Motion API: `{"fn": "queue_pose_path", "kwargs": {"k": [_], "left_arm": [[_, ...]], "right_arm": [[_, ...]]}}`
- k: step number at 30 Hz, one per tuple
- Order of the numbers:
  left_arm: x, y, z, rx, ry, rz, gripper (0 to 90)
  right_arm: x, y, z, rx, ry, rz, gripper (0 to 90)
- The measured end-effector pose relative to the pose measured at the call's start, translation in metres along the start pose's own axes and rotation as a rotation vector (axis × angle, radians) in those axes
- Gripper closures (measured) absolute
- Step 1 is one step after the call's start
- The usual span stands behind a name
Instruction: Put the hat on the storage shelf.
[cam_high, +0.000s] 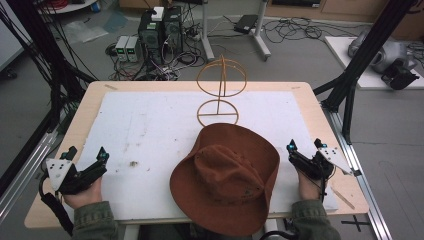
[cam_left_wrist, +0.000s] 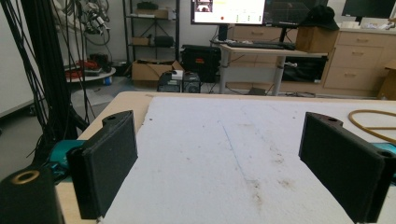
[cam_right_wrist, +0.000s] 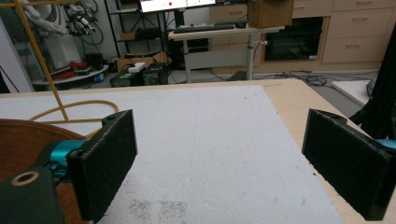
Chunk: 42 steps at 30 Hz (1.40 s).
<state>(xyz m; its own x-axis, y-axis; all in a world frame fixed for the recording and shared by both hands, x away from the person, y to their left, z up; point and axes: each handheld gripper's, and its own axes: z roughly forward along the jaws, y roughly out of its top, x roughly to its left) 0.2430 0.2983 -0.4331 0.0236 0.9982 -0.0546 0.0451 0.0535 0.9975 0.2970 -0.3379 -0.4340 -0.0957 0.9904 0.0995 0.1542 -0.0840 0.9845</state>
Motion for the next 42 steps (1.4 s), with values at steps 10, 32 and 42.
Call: {"fn": "queue_pose_path", "kwargs": {"k": [10,32,42], "left_arm": [[0.000,0.000,0.001,0.003,-0.002,0.000,11.7],[0.000,0.000,0.001,0.002,-0.002,-0.002,11.7],[0.002,0.000,0.001,0.002,0.001,-0.004,11.7]], "right_arm": [[-0.001,0.000,0.000,0.003,0.002,0.005,9.5],[0.007,0.011,-0.004,-0.003,0.095,0.018,9.5],[0.015,0.020,-0.007,0.007,0.212,0.024,9.5]]}}
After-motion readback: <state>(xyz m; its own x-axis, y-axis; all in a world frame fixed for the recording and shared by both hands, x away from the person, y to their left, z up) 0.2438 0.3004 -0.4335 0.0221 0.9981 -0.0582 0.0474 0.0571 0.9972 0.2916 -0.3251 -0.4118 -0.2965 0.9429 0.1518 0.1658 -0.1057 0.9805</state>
